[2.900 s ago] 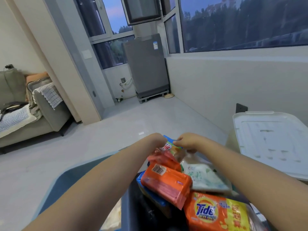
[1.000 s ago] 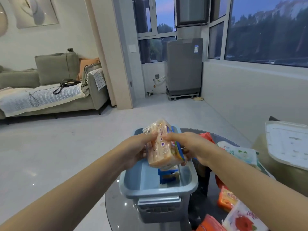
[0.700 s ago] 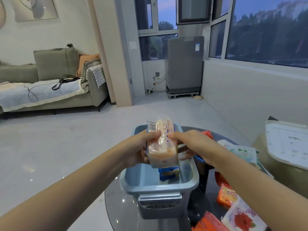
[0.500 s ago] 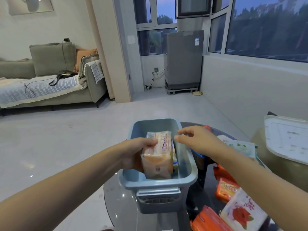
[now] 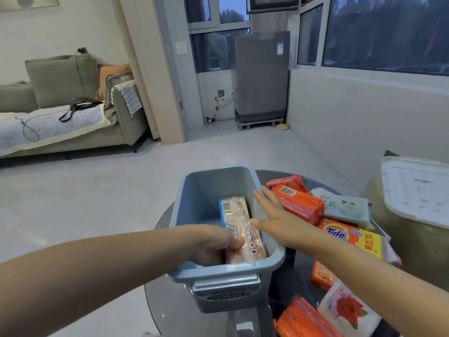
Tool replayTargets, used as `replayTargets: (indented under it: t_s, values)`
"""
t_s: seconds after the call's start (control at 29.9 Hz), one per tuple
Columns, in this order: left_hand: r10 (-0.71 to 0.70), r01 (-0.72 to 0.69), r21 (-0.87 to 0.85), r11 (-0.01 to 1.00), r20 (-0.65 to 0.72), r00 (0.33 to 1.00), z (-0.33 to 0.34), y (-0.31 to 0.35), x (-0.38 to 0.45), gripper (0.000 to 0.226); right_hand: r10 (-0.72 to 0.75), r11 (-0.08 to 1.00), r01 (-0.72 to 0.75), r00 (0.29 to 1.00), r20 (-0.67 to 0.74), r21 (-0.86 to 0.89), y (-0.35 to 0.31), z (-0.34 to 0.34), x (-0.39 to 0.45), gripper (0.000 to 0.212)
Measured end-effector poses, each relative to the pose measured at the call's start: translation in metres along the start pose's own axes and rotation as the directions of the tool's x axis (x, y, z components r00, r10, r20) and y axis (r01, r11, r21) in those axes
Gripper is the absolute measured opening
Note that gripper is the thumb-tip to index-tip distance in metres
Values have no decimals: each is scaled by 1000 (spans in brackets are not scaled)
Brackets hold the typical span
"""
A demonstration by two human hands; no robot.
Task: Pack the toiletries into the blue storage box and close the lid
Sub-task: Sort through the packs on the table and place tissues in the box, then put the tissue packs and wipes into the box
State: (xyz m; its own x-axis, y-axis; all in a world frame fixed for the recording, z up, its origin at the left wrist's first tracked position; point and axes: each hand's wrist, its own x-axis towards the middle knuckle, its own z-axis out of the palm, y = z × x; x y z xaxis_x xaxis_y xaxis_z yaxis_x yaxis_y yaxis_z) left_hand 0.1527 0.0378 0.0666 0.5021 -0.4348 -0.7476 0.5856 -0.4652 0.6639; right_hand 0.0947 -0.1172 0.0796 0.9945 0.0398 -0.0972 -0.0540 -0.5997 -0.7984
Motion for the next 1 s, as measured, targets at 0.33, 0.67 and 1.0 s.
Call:
replayTargets:
  t_s: [0.33, 0.67, 1.0]
  values:
    - [-109, 111, 114, 987, -18, 994, 5, 1, 19, 13, -58, 998, 58, 998, -10, 20, 4, 0, 2, 71]
    - [229, -169, 251, 953, -233, 945, 2, 12, -4, 44, -84, 991, 98, 986, -141, 92, 10, 3, -6, 62]
    - [652, -540, 374, 754, -328, 684, 31, 41, -29, 25, -67, 963, 167, 909, -411, 213, 26, -12, -27, 34]
